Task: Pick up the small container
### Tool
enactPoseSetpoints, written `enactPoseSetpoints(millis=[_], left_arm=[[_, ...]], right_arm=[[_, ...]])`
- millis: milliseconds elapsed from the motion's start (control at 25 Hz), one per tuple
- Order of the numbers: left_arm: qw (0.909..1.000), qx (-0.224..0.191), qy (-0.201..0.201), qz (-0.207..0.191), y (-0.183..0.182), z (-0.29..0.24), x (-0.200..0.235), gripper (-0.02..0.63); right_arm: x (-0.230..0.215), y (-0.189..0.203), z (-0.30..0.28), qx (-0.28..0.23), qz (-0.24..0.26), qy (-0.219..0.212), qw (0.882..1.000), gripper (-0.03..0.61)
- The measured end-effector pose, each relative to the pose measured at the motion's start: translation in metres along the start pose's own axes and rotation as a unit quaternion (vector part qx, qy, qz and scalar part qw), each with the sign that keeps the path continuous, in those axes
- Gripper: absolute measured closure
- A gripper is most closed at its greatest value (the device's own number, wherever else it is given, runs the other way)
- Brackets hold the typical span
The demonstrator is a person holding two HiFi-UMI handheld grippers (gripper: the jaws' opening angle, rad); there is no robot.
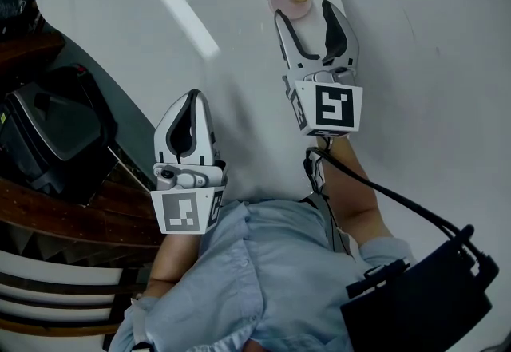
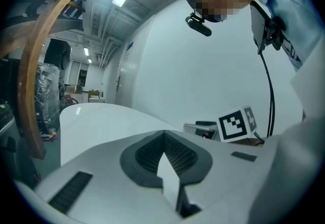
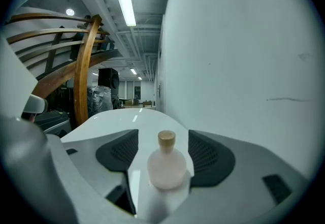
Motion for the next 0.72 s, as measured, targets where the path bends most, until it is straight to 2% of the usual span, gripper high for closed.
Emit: enactPoseSetpoints(millis=[400, 720], left_arm=[[0.9996, 0.018, -0.016, 0.015, 0.004, 0.009, 0.01, 0.614], [0.9995, 0.02, -0.02, 0.017, 0.007, 0.01, 0.01, 0.615]], right_arm=[[-0.02, -0.013, -0.027, -0.007, 0.005, 0.013, 1.0, 0.27], [-0.03, -0.015, -0.045, -0.001, 0.015, 0.006, 1.0, 0.27]])
Point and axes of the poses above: the fingertips, and each gripper's own axes: z backward along the fingers, x to its left, y out of its underside, the point moved 4 cm from there along z, backward along the fingers, and after that the axes turned 12 degrees about -y, right-handed, at the moved point
